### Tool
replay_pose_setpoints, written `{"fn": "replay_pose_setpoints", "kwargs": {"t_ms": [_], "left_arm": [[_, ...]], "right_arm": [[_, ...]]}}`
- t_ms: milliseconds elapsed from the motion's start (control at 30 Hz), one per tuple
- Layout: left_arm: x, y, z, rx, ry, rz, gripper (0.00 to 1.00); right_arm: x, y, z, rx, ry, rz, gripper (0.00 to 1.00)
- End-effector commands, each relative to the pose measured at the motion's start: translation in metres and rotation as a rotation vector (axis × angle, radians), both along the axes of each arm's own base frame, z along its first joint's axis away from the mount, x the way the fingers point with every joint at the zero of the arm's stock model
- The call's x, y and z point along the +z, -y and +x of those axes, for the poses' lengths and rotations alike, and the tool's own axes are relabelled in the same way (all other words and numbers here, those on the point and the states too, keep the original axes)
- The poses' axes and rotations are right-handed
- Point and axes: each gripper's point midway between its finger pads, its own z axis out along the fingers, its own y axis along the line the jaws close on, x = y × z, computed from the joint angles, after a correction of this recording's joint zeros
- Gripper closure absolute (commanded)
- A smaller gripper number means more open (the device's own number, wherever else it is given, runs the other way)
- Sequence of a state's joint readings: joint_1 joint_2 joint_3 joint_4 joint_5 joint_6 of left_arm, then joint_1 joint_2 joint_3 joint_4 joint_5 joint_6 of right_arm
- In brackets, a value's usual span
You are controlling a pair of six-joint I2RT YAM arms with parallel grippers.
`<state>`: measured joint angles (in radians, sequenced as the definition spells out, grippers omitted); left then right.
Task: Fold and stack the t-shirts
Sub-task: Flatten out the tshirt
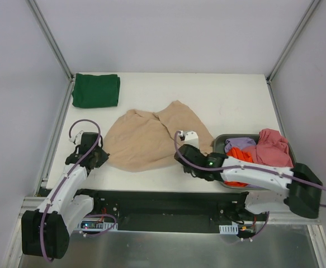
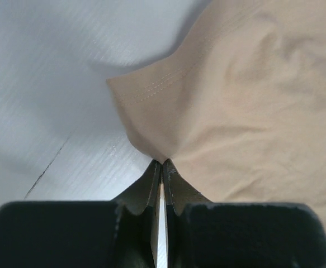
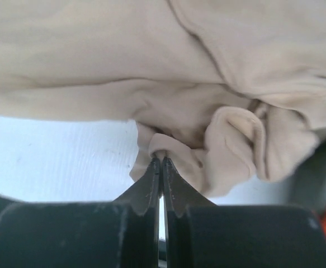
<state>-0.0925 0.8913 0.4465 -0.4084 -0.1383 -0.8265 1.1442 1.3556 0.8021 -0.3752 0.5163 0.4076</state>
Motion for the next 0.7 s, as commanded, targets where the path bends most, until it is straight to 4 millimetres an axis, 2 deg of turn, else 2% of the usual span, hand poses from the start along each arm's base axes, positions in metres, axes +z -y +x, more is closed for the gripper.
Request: {"fn": "replay_pose_setpoints", "kwargs": {"t_ms": [0, 100, 167, 300, 400, 533, 667], "left_arm": [[0.046, 0.003, 0.022, 0.02, 0.149, -0.024, 1.0], [0.077, 0.004, 0.033, 0.029, 0.247, -0.039, 1.0], [0.101, 0.002, 0.039, 0.046, 0.317, -0.046, 1.0], [0.151, 0.001, 0.052, 0.049, 0.436, -0.046, 1.0], [0.191, 0.003, 0.061, 0.03, 0.518, -0.049, 1.0], [0.249, 0.008, 0.065, -0.003, 0.64, -0.064, 1.0], [0.325, 0.006, 0.056, -0.02, 0.814, -0.06, 1.0]], "right_arm": [[0.071, 0.035, 0.005, 0.016, 0.147, 0.029, 1.0], [0.118, 0.059, 0.015, -0.041, 0.266, 0.155, 1.0], [0.136, 0.075, 0.024, -0.098, 0.319, 0.216, 1.0], [0.166, 0.083, 0.042, -0.123, 0.404, 0.288, 1.0], [0.202, 0.084, 0.055, -0.11, 0.473, 0.321, 1.0], [0.27, 0.089, 0.063, -0.063, 0.62, 0.321, 1.0], [0.367, 0.101, 0.049, -0.009, 0.786, 0.414, 1.0]]}}
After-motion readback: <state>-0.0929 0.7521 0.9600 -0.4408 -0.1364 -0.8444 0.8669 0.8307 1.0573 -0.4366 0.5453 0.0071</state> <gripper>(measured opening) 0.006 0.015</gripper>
